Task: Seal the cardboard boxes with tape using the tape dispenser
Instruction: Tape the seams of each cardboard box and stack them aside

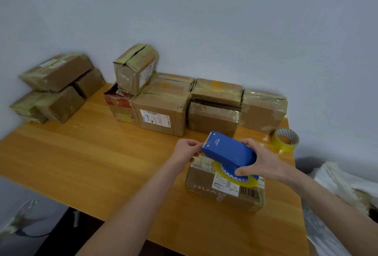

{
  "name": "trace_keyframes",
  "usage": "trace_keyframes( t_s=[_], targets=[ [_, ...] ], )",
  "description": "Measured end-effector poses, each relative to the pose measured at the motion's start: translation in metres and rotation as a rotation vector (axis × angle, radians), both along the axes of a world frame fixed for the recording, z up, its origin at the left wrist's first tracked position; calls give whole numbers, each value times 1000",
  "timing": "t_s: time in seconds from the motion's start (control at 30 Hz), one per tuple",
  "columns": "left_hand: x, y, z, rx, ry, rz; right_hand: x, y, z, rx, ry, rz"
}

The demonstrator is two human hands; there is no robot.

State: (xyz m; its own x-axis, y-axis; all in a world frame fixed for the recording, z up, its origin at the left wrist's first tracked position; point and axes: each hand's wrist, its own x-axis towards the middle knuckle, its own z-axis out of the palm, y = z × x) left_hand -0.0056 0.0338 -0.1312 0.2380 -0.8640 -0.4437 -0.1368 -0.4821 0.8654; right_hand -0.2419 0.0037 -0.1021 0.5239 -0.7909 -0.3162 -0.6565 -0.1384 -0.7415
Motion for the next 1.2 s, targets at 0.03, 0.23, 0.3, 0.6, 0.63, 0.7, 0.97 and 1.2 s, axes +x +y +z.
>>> trace_keyframes(
  t_s=[0.03,0.23,0.3,0.6,0.63,0.7,0.97,1.2],
  targets=[
    [1,0,-1,-8,-27,4,2,0,0,-34,11,13],
    [23,9,-4,-24,-62,72,11,-8,13,-176,134,99],
    [40,15,-12,-15,-68,140,7,-12,21,-197,174,123],
    [48,26,-50,92,-216,207,5,-6,16,-243,352,207],
    [49,25,-53,96,-229,211,7,-6,14,-253,356,198],
    [50,22,-58,107,-270,211,12,-10,13,-246,363,193],
    [42,18,-69,140,-408,117,11,-9,10,-232,349,159],
    [33,21,-92,263,-510,-150,13,-9,9,-252,370,154]
  ],
)
